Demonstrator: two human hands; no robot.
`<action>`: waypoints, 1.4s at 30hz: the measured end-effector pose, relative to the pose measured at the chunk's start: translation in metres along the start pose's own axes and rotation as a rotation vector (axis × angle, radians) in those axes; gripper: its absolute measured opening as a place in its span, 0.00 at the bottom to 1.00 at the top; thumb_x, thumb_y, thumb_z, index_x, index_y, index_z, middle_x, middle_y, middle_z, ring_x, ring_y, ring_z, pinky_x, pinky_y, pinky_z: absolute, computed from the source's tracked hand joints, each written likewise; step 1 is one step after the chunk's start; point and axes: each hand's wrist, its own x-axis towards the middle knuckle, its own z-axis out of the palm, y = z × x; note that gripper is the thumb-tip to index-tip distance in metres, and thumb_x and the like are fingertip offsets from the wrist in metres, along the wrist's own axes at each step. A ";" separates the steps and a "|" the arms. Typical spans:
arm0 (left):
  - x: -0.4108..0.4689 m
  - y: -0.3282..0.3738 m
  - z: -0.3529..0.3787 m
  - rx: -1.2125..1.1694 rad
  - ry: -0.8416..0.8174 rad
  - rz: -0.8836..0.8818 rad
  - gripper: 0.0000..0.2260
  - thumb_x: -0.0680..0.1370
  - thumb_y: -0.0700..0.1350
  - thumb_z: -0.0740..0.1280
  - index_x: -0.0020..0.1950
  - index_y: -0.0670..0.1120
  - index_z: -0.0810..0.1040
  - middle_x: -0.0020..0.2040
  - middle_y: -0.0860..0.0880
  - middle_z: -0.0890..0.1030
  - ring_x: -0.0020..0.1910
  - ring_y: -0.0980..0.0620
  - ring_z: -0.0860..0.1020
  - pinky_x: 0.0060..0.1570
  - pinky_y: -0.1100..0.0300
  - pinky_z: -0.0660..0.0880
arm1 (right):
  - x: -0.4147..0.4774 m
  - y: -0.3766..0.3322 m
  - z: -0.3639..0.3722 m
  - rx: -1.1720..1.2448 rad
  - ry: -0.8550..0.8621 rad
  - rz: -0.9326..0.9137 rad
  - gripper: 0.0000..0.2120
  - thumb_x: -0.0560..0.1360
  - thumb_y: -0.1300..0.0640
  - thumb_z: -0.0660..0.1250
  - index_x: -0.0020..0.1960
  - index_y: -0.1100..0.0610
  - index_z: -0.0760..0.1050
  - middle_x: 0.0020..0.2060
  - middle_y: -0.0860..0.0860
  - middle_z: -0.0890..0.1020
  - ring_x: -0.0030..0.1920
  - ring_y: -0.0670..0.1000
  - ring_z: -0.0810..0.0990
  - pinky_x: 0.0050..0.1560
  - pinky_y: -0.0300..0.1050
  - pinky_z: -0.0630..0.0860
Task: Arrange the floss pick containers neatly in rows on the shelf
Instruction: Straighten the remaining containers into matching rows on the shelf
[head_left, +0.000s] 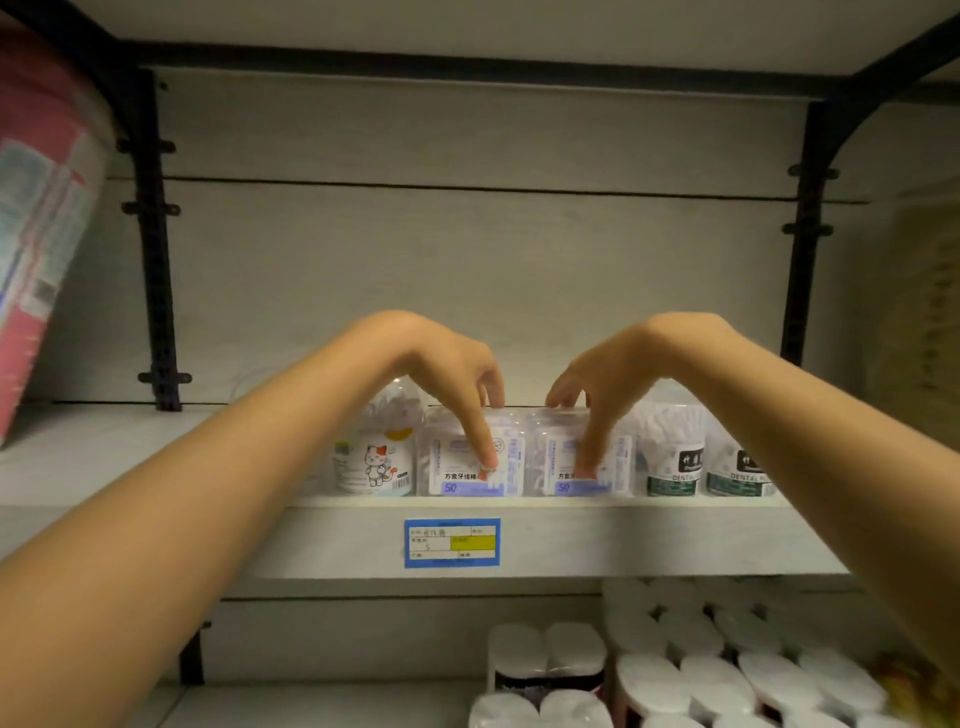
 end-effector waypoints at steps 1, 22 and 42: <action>0.000 0.000 0.001 -0.004 0.002 0.000 0.28 0.64 0.57 0.76 0.63 0.51 0.75 0.57 0.54 0.80 0.53 0.55 0.78 0.55 0.61 0.73 | 0.001 0.001 0.000 -0.001 0.007 0.000 0.42 0.63 0.36 0.71 0.72 0.49 0.62 0.69 0.45 0.69 0.66 0.50 0.69 0.68 0.47 0.62; -0.039 -0.011 -0.006 -0.149 0.246 -0.014 0.33 0.69 0.62 0.68 0.72 0.54 0.65 0.71 0.56 0.67 0.69 0.56 0.65 0.63 0.63 0.61 | -0.005 0.007 -0.001 0.028 0.009 0.027 0.47 0.59 0.29 0.67 0.73 0.48 0.60 0.71 0.46 0.67 0.70 0.52 0.66 0.72 0.55 0.59; -0.111 -0.152 0.077 -0.633 0.642 0.000 0.25 0.69 0.57 0.69 0.64 0.56 0.70 0.60 0.54 0.75 0.54 0.57 0.77 0.46 0.69 0.71 | 0.007 -0.125 -0.013 0.544 0.678 -0.281 0.34 0.65 0.35 0.63 0.68 0.47 0.67 0.65 0.48 0.74 0.60 0.49 0.76 0.59 0.46 0.74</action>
